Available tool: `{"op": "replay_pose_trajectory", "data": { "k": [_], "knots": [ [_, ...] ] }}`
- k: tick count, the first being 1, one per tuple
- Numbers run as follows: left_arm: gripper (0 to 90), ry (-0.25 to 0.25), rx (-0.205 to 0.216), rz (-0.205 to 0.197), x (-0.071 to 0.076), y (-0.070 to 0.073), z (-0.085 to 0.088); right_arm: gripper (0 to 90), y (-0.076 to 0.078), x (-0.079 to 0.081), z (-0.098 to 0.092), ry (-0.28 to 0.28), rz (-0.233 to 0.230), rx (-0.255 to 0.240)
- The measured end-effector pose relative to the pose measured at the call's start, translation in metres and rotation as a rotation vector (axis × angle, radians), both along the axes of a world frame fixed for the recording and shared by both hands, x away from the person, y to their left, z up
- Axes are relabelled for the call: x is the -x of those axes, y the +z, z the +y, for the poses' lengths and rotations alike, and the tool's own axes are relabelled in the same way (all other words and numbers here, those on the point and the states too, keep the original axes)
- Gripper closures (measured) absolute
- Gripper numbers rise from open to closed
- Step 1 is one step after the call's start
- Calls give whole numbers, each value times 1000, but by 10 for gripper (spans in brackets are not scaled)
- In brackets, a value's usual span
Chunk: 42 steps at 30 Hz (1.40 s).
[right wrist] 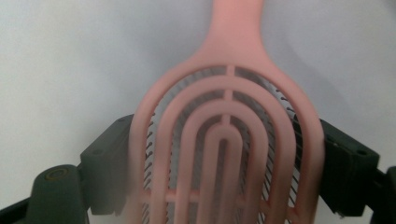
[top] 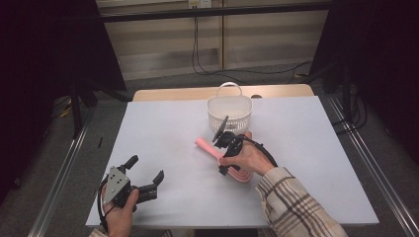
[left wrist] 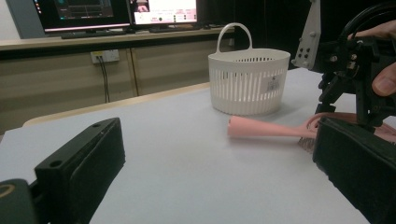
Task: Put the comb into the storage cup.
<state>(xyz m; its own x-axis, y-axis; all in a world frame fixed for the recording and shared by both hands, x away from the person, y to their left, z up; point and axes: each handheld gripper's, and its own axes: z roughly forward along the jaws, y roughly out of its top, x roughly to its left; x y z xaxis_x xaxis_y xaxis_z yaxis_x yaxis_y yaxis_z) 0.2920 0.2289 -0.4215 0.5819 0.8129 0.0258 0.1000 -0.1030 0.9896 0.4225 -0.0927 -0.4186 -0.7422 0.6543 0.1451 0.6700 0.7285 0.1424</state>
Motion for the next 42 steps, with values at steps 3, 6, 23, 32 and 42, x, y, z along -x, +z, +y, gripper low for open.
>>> {"op": "replay_pose_trajectory", "data": {
  "k": [3,6,23,32,42],
  "knots": [
    [23,-2,-2,1,0,0,0,183,1,1,2,8,-4,14],
    [23,-2,-7,0,0,0,1,183,1,1,1,8,-3,10],
    [23,-2,-3,2,0,0,0,187,11,4,1,14,-23,-7],
    [23,-4,-6,1,0,0,0,181,4,2,-1,11,-2,3],
    [23,-1,-10,2,-1,0,0,168,1,0,-1,27,-10,-5]
  ]
}}
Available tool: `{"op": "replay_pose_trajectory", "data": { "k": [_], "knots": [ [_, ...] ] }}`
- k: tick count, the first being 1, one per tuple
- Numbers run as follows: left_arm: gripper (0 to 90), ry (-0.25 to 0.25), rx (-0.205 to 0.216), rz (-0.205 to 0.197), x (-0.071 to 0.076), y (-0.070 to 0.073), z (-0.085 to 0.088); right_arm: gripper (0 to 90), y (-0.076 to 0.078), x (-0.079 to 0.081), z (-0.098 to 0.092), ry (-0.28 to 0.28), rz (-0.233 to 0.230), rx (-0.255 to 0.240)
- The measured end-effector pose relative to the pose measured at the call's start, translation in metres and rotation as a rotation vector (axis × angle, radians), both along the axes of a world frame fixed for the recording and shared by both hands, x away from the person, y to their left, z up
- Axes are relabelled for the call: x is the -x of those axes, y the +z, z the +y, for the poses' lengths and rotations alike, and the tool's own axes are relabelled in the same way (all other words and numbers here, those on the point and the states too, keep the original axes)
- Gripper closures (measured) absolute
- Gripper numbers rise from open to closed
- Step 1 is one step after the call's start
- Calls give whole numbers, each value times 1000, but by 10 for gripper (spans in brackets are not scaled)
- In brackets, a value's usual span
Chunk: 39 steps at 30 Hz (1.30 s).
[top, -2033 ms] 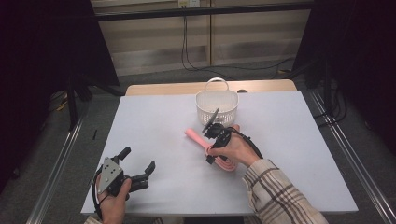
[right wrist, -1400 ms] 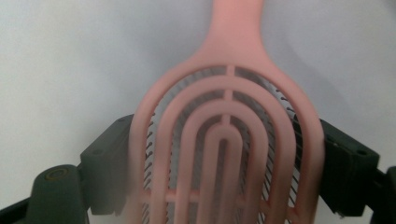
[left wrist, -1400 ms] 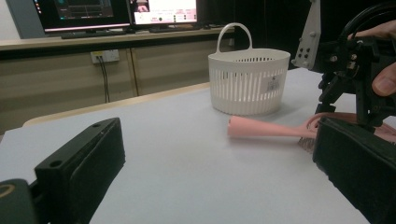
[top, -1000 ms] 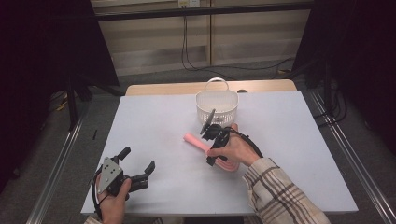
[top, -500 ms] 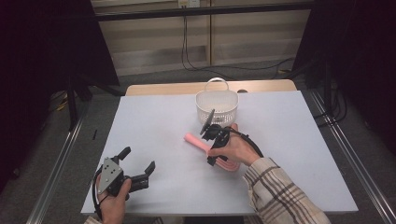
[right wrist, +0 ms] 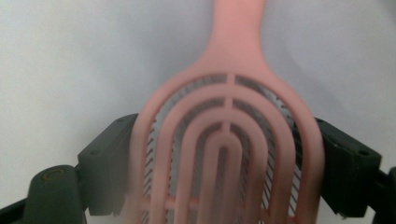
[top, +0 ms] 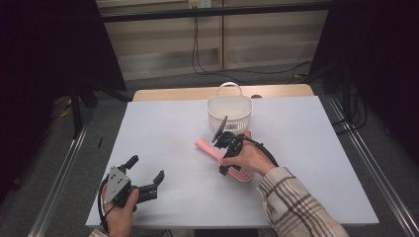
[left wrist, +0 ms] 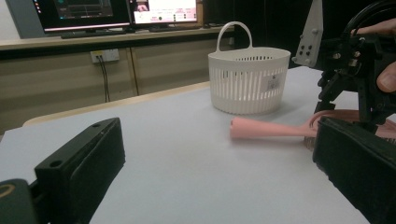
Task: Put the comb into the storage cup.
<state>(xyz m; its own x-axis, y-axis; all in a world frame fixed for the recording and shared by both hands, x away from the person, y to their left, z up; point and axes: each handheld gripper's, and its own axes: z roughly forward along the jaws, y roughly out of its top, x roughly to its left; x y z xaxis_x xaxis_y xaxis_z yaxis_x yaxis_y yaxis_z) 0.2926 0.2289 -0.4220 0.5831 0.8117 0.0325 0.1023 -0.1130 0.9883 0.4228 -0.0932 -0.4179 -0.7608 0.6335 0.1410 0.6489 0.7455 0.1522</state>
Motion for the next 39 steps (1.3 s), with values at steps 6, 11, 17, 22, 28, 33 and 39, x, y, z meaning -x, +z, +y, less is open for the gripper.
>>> {"op": "replay_pose_trajectory", "data": {
  "k": [6,11,17,22,28,33,39],
  "knots": [
    [23,2,2,0,0,0,0,137,2,3,-3,-9,-2,-3],
    [23,3,1,-2,0,0,-1,147,0,5,-4,1,13,12],
    [23,2,-2,-2,0,0,0,176,-2,5,-5,0,12,28],
    [23,3,3,-2,-1,0,-1,185,0,6,-2,-5,3,47],
    [23,4,-1,-1,0,0,0,190,7,8,-1,4,-29,57],
    [23,2,-2,-2,0,0,-1,191,13,12,1,20,-60,58],
    [23,3,-2,-2,0,0,0,193,25,13,2,32,-87,39]
  ]
}}
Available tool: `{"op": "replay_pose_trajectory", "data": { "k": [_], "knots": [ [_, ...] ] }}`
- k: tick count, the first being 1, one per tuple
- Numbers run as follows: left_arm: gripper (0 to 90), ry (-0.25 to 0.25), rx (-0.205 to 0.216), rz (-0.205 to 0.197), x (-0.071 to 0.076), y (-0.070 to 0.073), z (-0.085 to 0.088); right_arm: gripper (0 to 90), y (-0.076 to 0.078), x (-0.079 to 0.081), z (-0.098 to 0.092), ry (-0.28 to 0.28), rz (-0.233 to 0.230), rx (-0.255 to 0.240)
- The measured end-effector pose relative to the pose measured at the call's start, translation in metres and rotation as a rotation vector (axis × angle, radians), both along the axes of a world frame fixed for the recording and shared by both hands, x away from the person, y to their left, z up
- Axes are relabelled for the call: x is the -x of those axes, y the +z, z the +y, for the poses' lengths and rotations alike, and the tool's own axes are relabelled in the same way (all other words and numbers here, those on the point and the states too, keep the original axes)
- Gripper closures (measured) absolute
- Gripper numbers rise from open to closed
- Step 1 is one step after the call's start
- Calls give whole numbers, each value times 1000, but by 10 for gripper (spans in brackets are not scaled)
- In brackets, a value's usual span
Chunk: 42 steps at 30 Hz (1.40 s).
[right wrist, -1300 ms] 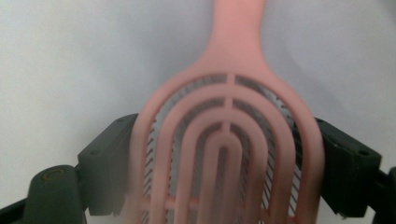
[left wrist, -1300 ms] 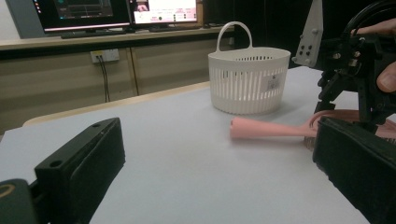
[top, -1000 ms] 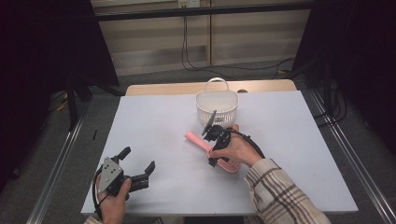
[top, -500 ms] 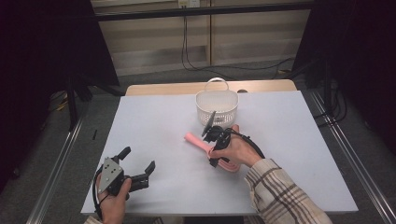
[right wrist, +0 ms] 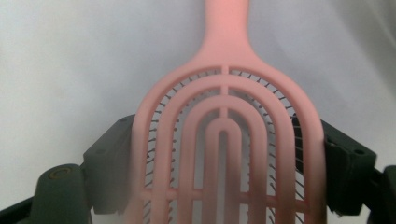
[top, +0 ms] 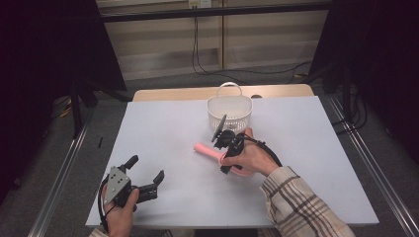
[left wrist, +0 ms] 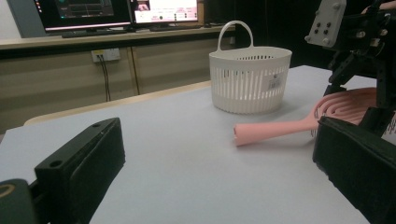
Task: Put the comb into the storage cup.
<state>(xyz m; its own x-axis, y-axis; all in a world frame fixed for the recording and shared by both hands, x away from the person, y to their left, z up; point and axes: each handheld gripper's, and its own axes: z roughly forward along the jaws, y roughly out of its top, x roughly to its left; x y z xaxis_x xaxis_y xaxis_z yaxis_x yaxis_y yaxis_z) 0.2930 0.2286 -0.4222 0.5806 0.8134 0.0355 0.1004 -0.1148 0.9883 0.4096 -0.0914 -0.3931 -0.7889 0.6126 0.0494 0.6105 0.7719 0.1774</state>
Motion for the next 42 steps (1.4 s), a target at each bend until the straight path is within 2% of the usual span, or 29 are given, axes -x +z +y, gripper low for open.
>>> {"op": "replay_pose_trajectory", "data": {
  "k": [10,16,22,33,37,40,42],
  "knots": [
    [23,0,-4,0,0,0,0,196,11,-1,-7,-7,-17,-26],
    [23,-3,-4,-2,0,0,0,195,-4,-4,-8,-21,11,18],
    [23,-1,-2,-1,0,0,0,193,-15,-4,-9,1,24,61],
    [23,-1,-1,-2,0,0,0,187,-21,-6,-8,18,41,67],
    [23,-3,-1,-2,0,0,0,181,-21,-8,-6,8,45,61],
    [23,0,6,2,1,0,-1,131,-22,-11,-4,-10,33,65],
    [23,0,2,1,1,0,0,121,-24,-13,-2,-5,28,85]
  ]
}}
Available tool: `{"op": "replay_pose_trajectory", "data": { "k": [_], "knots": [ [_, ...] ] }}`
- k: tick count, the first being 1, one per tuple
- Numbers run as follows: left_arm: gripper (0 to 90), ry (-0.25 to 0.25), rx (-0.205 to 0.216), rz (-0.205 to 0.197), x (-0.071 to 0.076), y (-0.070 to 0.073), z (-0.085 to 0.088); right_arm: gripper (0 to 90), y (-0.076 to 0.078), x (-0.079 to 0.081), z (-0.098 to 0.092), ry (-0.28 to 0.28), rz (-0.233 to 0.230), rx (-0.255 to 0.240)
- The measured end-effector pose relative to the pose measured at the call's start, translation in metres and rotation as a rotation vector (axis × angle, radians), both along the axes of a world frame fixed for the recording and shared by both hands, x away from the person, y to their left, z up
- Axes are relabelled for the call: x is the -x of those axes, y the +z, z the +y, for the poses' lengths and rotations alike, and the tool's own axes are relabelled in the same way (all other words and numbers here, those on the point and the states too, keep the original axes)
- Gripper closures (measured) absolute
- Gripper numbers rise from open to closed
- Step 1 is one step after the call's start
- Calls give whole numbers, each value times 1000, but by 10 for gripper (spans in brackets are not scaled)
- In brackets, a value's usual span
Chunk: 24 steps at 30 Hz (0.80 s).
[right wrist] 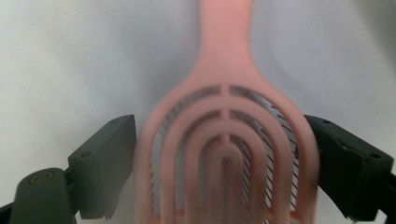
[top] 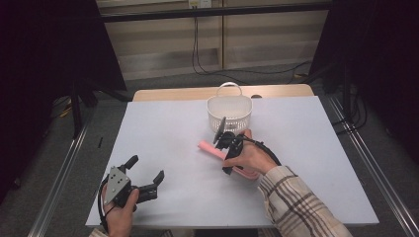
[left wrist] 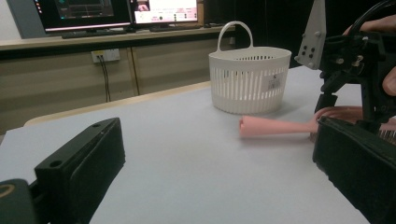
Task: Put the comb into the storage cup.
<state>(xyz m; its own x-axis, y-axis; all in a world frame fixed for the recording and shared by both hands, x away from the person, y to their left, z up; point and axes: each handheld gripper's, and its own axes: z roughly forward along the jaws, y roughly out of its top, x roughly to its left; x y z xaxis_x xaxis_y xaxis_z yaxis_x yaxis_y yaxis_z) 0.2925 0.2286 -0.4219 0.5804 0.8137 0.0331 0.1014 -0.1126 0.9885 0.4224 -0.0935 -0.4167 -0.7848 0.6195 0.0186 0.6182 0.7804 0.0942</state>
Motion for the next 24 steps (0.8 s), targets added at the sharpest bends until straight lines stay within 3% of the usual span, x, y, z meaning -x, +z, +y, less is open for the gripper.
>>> {"op": "replay_pose_trajectory", "data": {
  "k": [6,7,13,24],
  "knots": [
    [23,0,-2,1,0,0,1,149,-7,-4,5,21,13,22],
    [23,-2,1,-1,0,0,1,191,-7,-4,5,18,12,27],
    [23,-3,-3,0,0,0,1,199,-6,-4,5,6,10,56],
    [23,0,-1,-2,0,0,0,202,4,4,5,30,8,17]
  ]
}}
